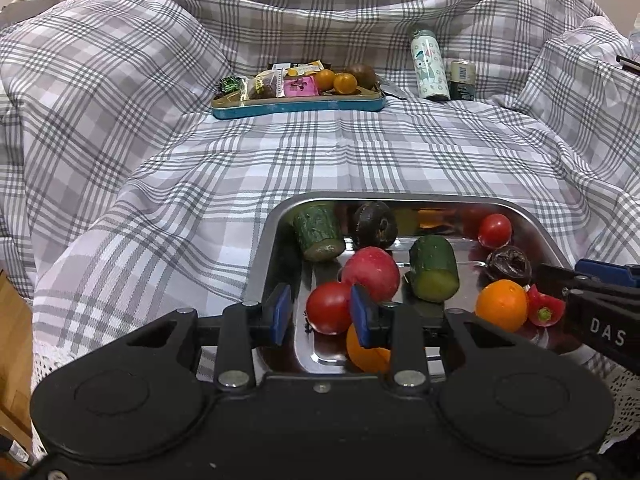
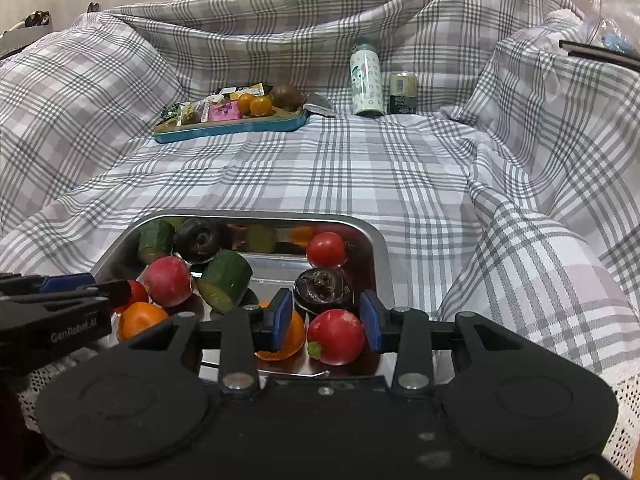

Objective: Organize fruits

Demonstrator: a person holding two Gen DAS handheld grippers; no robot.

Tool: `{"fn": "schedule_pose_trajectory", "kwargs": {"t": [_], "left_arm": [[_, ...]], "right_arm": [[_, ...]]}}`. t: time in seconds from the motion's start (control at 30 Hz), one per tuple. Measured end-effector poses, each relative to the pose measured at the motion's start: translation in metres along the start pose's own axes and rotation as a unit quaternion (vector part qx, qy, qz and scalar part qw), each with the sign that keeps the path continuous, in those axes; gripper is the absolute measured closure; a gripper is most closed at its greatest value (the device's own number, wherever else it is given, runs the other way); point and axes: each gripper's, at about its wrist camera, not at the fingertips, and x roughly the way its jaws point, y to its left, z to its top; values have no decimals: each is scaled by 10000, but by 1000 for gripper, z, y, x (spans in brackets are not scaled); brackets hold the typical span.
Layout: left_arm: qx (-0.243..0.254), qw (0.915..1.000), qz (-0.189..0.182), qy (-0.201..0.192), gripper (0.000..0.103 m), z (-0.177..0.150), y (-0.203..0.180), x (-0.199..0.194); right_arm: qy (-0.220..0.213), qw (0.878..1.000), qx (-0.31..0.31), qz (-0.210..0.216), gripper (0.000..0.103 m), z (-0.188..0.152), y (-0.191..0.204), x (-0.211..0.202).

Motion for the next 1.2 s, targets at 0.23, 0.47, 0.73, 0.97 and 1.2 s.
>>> {"fn": "schedule_pose_trajectory", "kwargs": {"t": [0.23,0.47,0.73,0.97,1.2], "left_arm": [[113,9999,86,-61,62,-2,-5,-1],[128,9999,88,-67,62,-2,-5,-1],[108,9999,71,-62,62,-2,-5,-1],[107,9999,68,-60,62,-2,-4,-1],[98,9999,62,-59,62,-2,-4,-1]], "right_arm": [[26,10000,3,0,63,-1,0,2],[11,10000,-65,-7,63,-2,1,2],[18,10000,-53,1,63,-2,0,2],[18,10000,-49,1,63,-2,0,2],[15,10000,-48,1,63,-2,0,2]]}}
